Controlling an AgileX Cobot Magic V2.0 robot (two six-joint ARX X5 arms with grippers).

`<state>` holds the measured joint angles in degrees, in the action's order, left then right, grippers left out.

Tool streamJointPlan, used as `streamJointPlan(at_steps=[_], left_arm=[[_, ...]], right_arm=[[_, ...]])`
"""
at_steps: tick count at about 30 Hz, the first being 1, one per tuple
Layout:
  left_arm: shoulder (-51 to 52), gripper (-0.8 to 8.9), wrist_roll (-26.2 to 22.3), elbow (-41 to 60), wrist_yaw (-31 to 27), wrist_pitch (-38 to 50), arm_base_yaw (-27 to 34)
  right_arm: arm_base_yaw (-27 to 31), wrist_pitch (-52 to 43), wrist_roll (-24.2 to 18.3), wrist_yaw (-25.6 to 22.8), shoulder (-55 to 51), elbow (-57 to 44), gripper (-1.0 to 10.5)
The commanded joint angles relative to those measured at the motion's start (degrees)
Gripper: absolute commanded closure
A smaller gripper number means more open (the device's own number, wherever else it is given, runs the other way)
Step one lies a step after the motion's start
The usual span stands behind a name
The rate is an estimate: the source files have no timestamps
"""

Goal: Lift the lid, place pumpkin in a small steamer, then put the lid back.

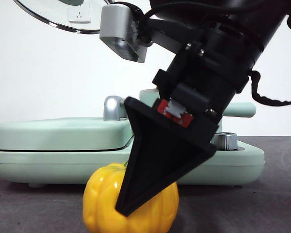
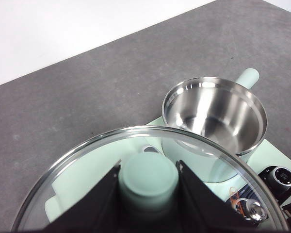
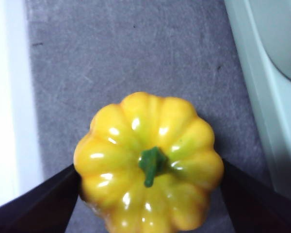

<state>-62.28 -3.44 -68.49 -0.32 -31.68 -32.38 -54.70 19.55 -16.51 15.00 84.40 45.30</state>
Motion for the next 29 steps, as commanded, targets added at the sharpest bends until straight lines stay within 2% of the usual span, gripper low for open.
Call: streamJointPlan(at_steps=[1,6,10,14,17,25,29], left_arm=[[0.1,8.03,-0.6,-0.8,-0.2,1.7,-0.2],[0.1,8.03,-0.6,-0.8,-0.2,1.7,-0.2],[0.1,8.03,-0.6,-0.8,-0.2,1.7,-0.2],[0.1,8.03,-0.6,-0.8,-0.2,1.7,-0.2],[0.1,8.03,-0.6,-0.8,-0.2,1.7,-0.2],[0.1,8.03,-0.6,-0.8,-0.2,1.7,-0.2],[0.1,8.03,-0.6,-0.8,-0.2,1.7,-0.2]], right_arm=[[-0.6,2.2,1.7,0.2,-0.9,2.9,5.9],[-0.5,11.2,4.1,-0.3,-4.3,8.7,5.9],[1.0,21.5,9.6,-2.3,-6.7,15.6,5.9],[4.6,34.3,14.1,-3.6,-7.0,24.6,5.9],[8.1,40.4,16.7,-4.7,-7.0,30.6,5.9],[18.1,44.4,16.9,-6.1,-4.5,41.9,6.2],[22.0,44.6,14.4,-6.1,0.0,46.7,6.2]])
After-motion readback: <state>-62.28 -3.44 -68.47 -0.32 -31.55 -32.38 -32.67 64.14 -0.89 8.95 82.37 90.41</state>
